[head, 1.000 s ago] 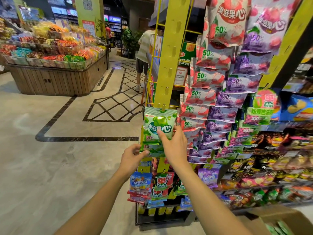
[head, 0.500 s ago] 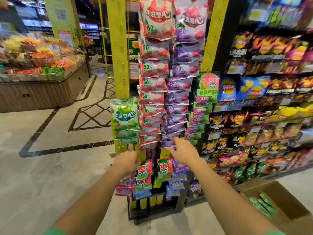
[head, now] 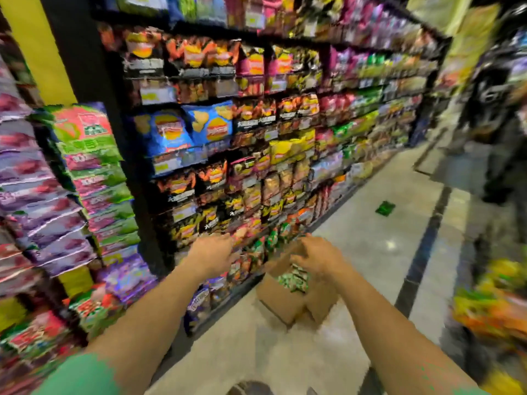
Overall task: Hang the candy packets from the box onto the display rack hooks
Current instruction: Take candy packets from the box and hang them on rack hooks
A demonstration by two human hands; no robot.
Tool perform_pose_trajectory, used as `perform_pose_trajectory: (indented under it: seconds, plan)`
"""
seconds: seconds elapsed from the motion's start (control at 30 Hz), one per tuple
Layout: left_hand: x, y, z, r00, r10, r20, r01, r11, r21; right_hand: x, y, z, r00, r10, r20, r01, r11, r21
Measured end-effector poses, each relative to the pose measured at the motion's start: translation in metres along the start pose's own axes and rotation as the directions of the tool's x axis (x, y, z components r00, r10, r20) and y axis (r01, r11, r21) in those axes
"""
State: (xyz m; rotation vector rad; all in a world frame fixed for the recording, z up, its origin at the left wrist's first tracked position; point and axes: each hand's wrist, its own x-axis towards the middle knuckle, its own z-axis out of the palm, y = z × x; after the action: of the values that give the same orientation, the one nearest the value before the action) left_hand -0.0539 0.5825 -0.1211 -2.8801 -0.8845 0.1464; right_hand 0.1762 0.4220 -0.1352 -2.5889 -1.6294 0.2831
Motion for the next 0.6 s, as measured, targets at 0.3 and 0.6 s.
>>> perform_pose_trajectory:
  seconds: [0.3,0.6]
  plan:
    - [0.186,0.168,0.005,0.954,0.298,0.035,-0.297,0.955,-0.012,-0.018,0.202,-0.003,0.942,0.334,0.0,-0.334,0.942,-0.013]
    - [0.374,0.259,0.03,0.92,0.381,0.094,-0.378,0.925,-0.048,0.051,0.347,-0.011,0.887,0.456,0.067,-0.458,0.889,0.014]
